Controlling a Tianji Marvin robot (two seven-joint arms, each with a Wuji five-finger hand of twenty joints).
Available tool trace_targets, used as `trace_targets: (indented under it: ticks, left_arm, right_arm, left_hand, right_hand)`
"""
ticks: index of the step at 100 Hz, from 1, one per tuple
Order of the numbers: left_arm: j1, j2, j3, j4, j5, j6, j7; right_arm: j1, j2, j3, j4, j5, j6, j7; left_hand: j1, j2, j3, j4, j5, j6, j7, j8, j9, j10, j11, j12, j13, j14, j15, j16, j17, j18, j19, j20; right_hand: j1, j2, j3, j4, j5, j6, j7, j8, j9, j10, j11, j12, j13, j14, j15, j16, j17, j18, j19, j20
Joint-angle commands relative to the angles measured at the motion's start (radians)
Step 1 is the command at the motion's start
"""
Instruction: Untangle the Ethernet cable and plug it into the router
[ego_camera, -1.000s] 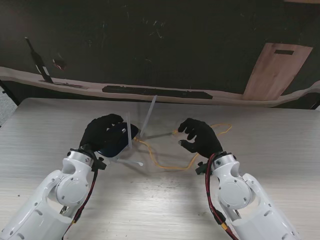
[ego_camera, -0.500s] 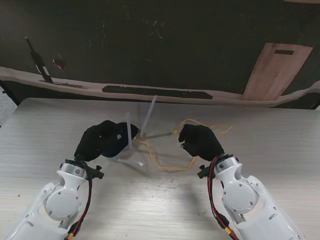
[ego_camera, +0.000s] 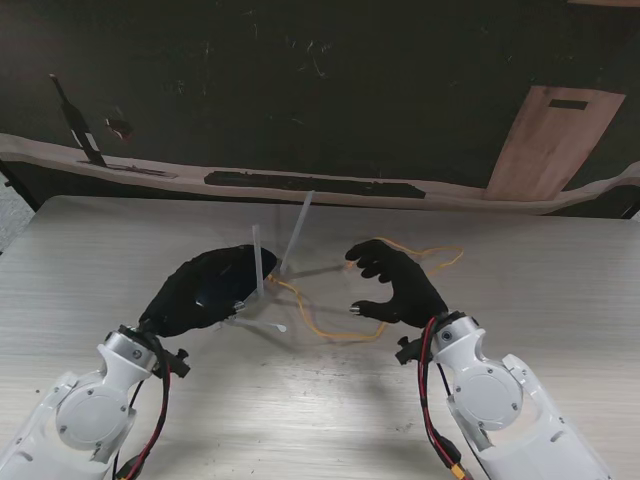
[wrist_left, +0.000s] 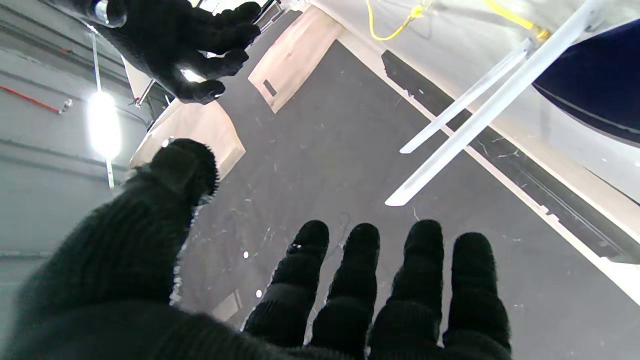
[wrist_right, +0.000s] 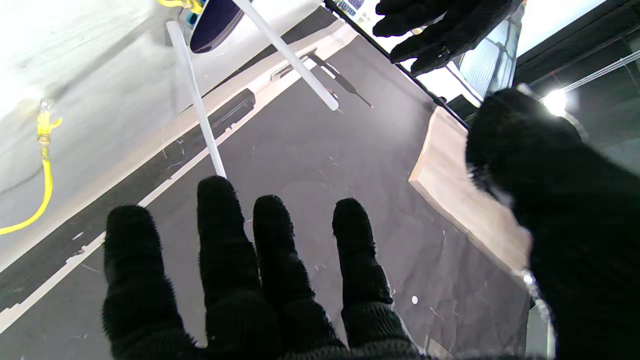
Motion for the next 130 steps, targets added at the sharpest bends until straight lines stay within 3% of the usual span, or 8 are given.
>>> trace_targets:
  ticks: [1, 18, 20, 25, 61, 74, 81, 130]
  left_arm:
    - [0.002, 0.004, 0.0, -0.008, 0.0, -0.009, -0.014]
    - [-0.003, 0.011, -0.003, -0.009, -0.037, -0.044, -0.056]
    - [-0.003, 0.012, -0.004, -0.009, -0.04, -0.046, -0.06]
    - [-0.004, 0.014, -0.005, -0.006, -0.047, -0.051, -0.069]
    - [0.001, 0.021, -0.013, -0.013, -0.049, -0.038, -0.1]
    - [-0.019, 0.0, 0.013, 0.02, -0.007, -0.085, 0.01]
    - [-0.028, -0.004, 0.026, 0.026, -0.007, -0.105, 0.025]
    - [-0.091, 0.001, 0.121, 0.034, 0.012, -0.021, 0.004]
  right_arm:
    - [-0.006, 0.004, 0.002, -0.009, 0.003, -0.023, 0.025]
    - [-0.011, 0.002, 0.003, -0.019, -0.011, -0.025, 0.011]
    - [-0.013, 0.0, 0.002, -0.02, -0.012, -0.023, 0.002]
    - [-0.017, -0.003, 0.001, -0.023, -0.019, -0.021, -0.015]
    - [-0.031, -0.009, 0.015, -0.035, -0.044, -0.034, -0.054]
    - [-0.032, -0.008, 0.015, -0.037, -0.037, -0.04, -0.048]
    - [-0.032, -0.007, 0.013, -0.038, -0.035, -0.044, -0.045]
    - [-0.037, -0.003, 0.013, -0.039, -0.028, -0.077, -0.027]
  left_hand:
    - [-0.036, 0.011, -0.035, -0.001, -0.046, -0.036, -0.025, -0.015, -0.05, 0.002, -0.027, -0.024, -0.046, -0.036, -0.026, -0.013, -0.031, -0.055, -0.041, -0.023]
    - [-0.051, 0.013, -0.066, -0.005, -0.073, -0.048, -0.042, -0.018, -0.093, 0.003, -0.049, -0.037, -0.077, -0.039, -0.052, -0.021, -0.051, -0.067, -0.077, -0.042]
    - [-0.052, 0.014, -0.068, -0.005, -0.073, -0.049, -0.044, -0.018, -0.094, 0.004, -0.05, -0.038, -0.078, -0.038, -0.054, -0.021, -0.052, -0.068, -0.081, -0.043]
    - [-0.052, 0.016, -0.074, -0.006, -0.073, -0.049, -0.047, -0.018, -0.093, 0.004, -0.052, -0.039, -0.078, -0.037, -0.056, -0.022, -0.051, -0.068, -0.085, -0.045]
    - [-0.039, 0.029, -0.108, -0.001, -0.068, -0.046, -0.069, -0.016, -0.089, 0.008, -0.061, -0.041, -0.074, -0.03, -0.064, -0.021, -0.05, -0.065, -0.099, -0.049]
    - [-0.05, 0.005, -0.072, 0.001, -0.057, -0.047, -0.063, -0.008, -0.076, 0.002, -0.037, -0.024, -0.056, -0.034, -0.043, -0.005, -0.036, -0.062, -0.078, -0.036]
    - [-0.054, 0.005, -0.061, -0.002, -0.063, -0.048, -0.063, -0.008, -0.081, 0.002, -0.037, -0.025, -0.059, -0.034, -0.044, -0.006, -0.04, -0.061, -0.078, -0.036]
    - [-0.055, 0.037, -0.072, 0.001, -0.094, -0.043, -0.051, -0.009, -0.13, 0.005, -0.031, -0.027, -0.085, -0.039, -0.04, -0.007, -0.055, -0.07, -0.078, -0.039]
  right_hand:
    - [-0.052, -0.039, 0.01, -0.016, -0.048, -0.03, -0.004, -0.017, -0.043, -0.024, -0.012, -0.017, -0.028, -0.038, -0.018, -0.017, -0.012, -0.057, -0.055, 0.0]
    - [-0.115, -0.029, 0.015, -0.025, -0.07, 0.036, -0.01, -0.026, -0.058, -0.019, -0.009, -0.017, -0.043, -0.039, -0.028, -0.016, -0.009, -0.045, -0.118, 0.026]
    - [-0.118, -0.028, 0.016, -0.028, -0.068, 0.045, -0.006, -0.035, -0.057, -0.017, -0.007, -0.019, -0.043, -0.038, -0.028, -0.016, 0.007, -0.045, -0.177, 0.106]
    - [-0.127, -0.022, 0.016, -0.028, -0.061, 0.057, -0.005, -0.038, -0.053, -0.016, -0.003, -0.018, -0.038, -0.038, -0.024, -0.015, 0.016, -0.042, -0.195, 0.137]
    - [-0.132, -0.006, 0.008, -0.026, -0.05, 0.06, -0.003, -0.036, -0.041, -0.012, 0.004, -0.014, -0.032, -0.037, -0.014, -0.014, 0.022, -0.037, -0.198, 0.152]
    - [-0.132, -0.006, 0.008, -0.026, -0.051, 0.061, -0.004, -0.036, -0.04, -0.015, 0.004, -0.015, -0.032, -0.038, -0.015, -0.014, 0.023, -0.037, -0.2, 0.156]
    - [-0.134, -0.004, 0.009, -0.026, -0.051, 0.062, -0.005, -0.036, -0.039, -0.014, 0.004, -0.014, -0.03, -0.037, -0.014, -0.014, 0.022, -0.035, -0.201, 0.158]
    - [-0.136, -0.004, 0.009, -0.026, -0.052, 0.063, -0.005, -0.035, -0.036, -0.015, 0.005, -0.013, -0.03, -0.039, -0.014, -0.016, 0.026, -0.038, -0.207, 0.17]
